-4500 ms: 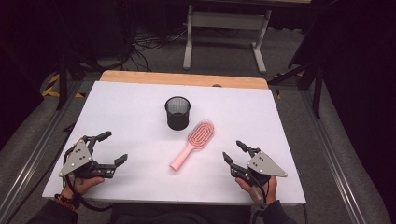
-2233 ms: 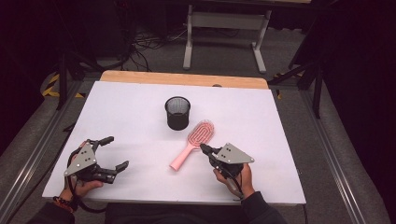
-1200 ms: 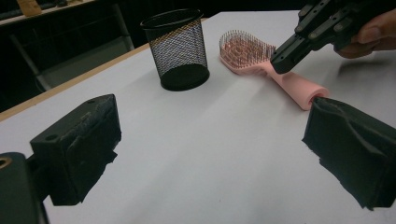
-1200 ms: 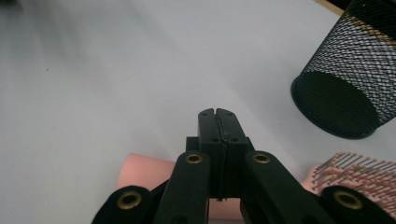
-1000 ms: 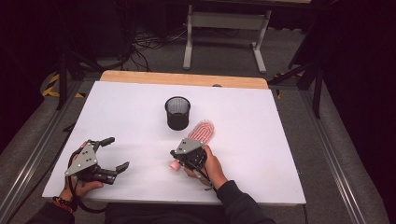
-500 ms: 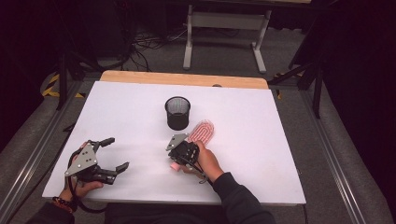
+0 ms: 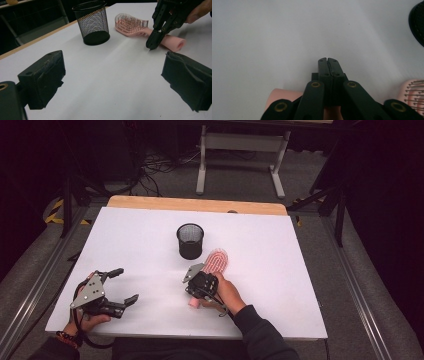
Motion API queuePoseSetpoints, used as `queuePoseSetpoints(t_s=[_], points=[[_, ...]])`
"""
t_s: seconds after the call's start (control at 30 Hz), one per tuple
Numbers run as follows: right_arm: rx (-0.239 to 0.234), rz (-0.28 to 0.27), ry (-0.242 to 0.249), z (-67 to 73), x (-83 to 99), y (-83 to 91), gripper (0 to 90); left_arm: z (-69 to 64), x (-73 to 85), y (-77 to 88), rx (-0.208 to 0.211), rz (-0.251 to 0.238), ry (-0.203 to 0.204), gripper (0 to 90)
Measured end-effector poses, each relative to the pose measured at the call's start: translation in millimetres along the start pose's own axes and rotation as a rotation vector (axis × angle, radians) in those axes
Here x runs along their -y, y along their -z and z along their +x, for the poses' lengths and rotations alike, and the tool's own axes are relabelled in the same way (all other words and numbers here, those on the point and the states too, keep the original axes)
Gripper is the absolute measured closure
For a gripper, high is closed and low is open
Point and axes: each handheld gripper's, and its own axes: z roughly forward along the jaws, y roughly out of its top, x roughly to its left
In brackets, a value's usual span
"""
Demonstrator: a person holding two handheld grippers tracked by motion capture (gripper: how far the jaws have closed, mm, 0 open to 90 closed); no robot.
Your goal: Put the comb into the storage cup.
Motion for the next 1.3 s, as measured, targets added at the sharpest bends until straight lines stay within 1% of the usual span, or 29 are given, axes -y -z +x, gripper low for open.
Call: queuePoseSetpoints(t_s=[0.1, 0.13, 0.23, 0.33, 0.47, 0.57, 0.73, 0.77, 0.87, 0.9, 0.93, 1.07, 1.3], points=[[-0.011, -0.006, -0.009, -1.3, 4.2, 2.4, 89.7, -0.2, -0.1, 0.0, -0.002, -0.004, 0.003, 5.8], [-0.020, -0.009, -0.021, -2.6, 8.2, 4.8, 89.6, -0.1, -0.1, -0.2, -0.002, -0.002, 0.001, 5.8], [-0.025, -0.009, -0.020, -3.2, 11.4, 7.0, 89.6, -0.3, 0.0, -0.4, 0.000, 0.000, 0.000, 5.8], [-0.025, -0.005, -0.013, -3.7, 15.5, 10.3, 89.6, -0.4, 0.0, -0.3, 0.001, 0.001, -0.001, 5.9], [-0.018, 0.008, 0.014, -3.6, 22.5, 16.4, 89.3, -0.5, -0.3, -0.2, -0.001, 0.006, -0.003, 5.8], [-0.018, 0.010, 0.012, -4.0, 25.9, 18.9, 89.4, -1.0, -0.4, -0.2, 0.004, 0.005, -0.004, 5.8], [-0.011, 0.023, 0.032, -4.6, 32.1, 24.4, 89.5, -1.3, -0.5, -0.3, 0.006, 0.003, -0.006, 5.8], [-0.005, 0.025, 0.034, -4.6, 34.6, 26.2, 89.4, -1.3, -0.5, -0.2, 0.004, 0.003, -0.007, 5.8], [-0.008, 0.027, 0.034, -5.4, 37.1, 28.3, 89.4, -1.8, -0.6, 0.2, -0.002, -0.001, -0.003, 5.9], [-0.005, 0.026, 0.028, -5.5, 38.5, 29.0, 89.4, -1.5, -0.6, 0.3, 0.000, -0.003, -0.002, 5.9], [-0.008, 0.025, 0.023, -6.3, 40.8, 30.4, 89.3, -1.0, -0.4, -0.1, -0.002, 0.002, -0.011, 5.9], [-0.008, 0.030, 0.014, -6.7, 43.8, 32.8, 89.2, -1.3, -0.5, -0.7, 0.004, 0.009, -0.012, 5.9], [-0.003, 0.034, -0.001, -10.0, 51.8, 38.5, 89.2, -1.0, -0.4, -0.8, 0.006, 0.004, -0.006, 5.9]])
